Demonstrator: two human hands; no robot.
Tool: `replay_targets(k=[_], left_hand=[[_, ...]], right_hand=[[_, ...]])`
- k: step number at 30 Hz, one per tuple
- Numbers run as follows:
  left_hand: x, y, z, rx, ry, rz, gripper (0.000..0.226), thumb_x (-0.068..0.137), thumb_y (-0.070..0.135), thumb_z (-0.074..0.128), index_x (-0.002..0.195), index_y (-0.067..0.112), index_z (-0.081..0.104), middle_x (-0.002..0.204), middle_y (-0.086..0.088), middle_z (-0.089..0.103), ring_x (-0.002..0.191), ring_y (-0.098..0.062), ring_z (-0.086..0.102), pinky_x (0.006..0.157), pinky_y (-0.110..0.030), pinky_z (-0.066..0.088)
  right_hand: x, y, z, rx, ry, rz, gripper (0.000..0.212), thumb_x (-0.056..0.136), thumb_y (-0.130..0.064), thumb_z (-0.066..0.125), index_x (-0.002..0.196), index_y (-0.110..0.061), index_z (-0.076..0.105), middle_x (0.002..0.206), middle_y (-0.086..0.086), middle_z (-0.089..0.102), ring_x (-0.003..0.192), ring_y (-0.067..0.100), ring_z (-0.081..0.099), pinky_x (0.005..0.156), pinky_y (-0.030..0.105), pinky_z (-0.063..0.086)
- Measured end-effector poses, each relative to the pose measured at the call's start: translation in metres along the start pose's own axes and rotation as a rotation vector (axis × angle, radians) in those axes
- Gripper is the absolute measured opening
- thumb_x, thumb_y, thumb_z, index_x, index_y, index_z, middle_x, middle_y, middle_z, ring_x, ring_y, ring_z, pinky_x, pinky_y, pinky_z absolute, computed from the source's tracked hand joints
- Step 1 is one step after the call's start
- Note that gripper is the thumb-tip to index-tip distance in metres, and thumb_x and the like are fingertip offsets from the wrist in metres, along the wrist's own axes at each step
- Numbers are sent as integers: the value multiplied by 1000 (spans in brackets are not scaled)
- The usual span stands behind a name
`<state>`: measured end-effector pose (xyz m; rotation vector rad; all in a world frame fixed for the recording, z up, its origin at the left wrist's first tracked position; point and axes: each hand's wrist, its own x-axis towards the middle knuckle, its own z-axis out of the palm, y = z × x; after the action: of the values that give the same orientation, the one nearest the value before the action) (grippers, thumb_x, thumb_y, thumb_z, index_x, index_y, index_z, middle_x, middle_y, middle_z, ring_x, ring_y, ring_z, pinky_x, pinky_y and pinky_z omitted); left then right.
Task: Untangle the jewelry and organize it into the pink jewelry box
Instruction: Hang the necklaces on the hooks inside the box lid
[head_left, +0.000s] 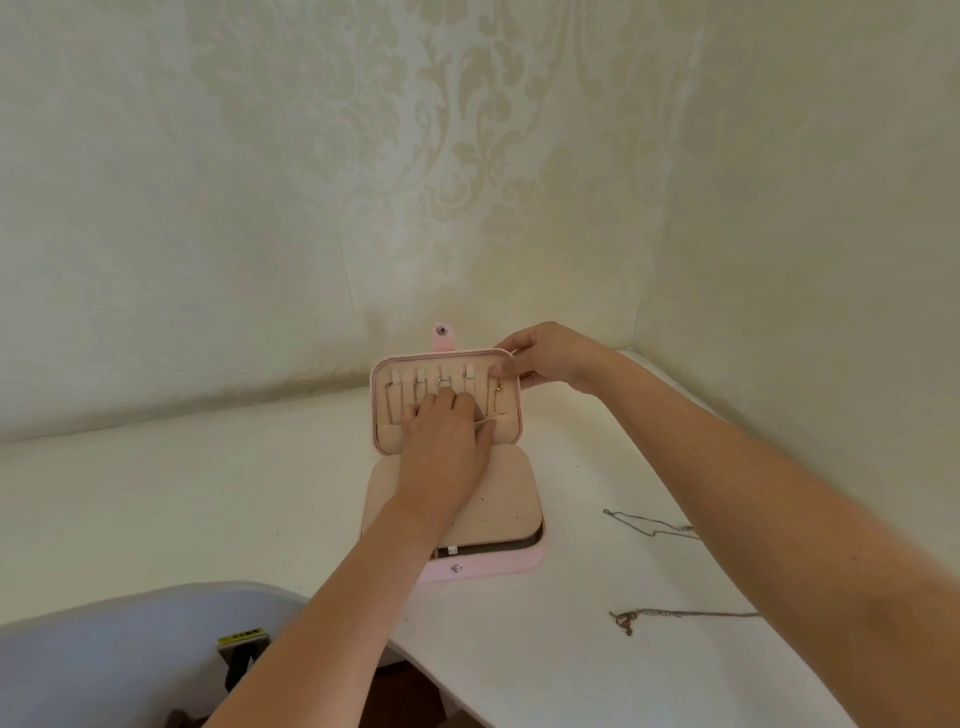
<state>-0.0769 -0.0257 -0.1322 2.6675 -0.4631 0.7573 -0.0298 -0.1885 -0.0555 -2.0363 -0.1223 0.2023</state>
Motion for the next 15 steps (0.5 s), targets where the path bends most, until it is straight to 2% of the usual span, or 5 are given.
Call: replay_targets(k=[4, 7, 10, 12, 15], left_hand=[[1, -1, -1, -56, -69, -22, 21, 93, 27, 48, 101, 13, 60, 104, -4, 58, 96, -23, 51, 84, -35, 36], [1, -1, -1, -95, -100, -15, 23, 93, 21, 46, 105, 9, 62, 106, -7, 59, 96, -25, 53, 82, -37, 43], [1, 0, 0, -91, -124, -17, 23, 92, 20, 46, 106, 9, 61, 105, -8, 59, 96, -26, 54, 80, -38, 44], [0, 0, -1, -85, -125, -8, 23, 92, 19, 46, 106, 9, 61, 104, -9, 59, 95, -26, 54, 79, -38, 45], [-1, 3, -5, -118, -122, 19, 21, 92, 17, 47, 105, 9, 61, 104, -9, 59, 95, -26, 55, 79, -38, 45]], right_hand=[[-39, 10, -24, -173, -51, 19, 33, 83, -19, 70, 114, -13, 62, 100, 5, 67, 87, 14, 65, 82, 24, 54], [-82, 32, -44, -324, -80, 26, 22, 82, -7, 67, 101, -17, 69, 90, 0, 71, 84, 14, 66, 81, 23, 52], [-115, 54, -50, -515, -112, 72, 20, 81, -11, 68, 93, -27, 72, 87, -10, 72, 86, 9, 66, 79, 22, 48], [-129, 66, -47, -524, -127, 93, 19, 80, -15, 70, 93, -28, 72, 86, -13, 72, 81, -1, 63, 76, 19, 45], [-138, 76, -38, -519, -107, 118, 16, 74, -25, 76, 88, -30, 71, 79, -14, 69, 77, 8, 63, 66, 24, 46]])
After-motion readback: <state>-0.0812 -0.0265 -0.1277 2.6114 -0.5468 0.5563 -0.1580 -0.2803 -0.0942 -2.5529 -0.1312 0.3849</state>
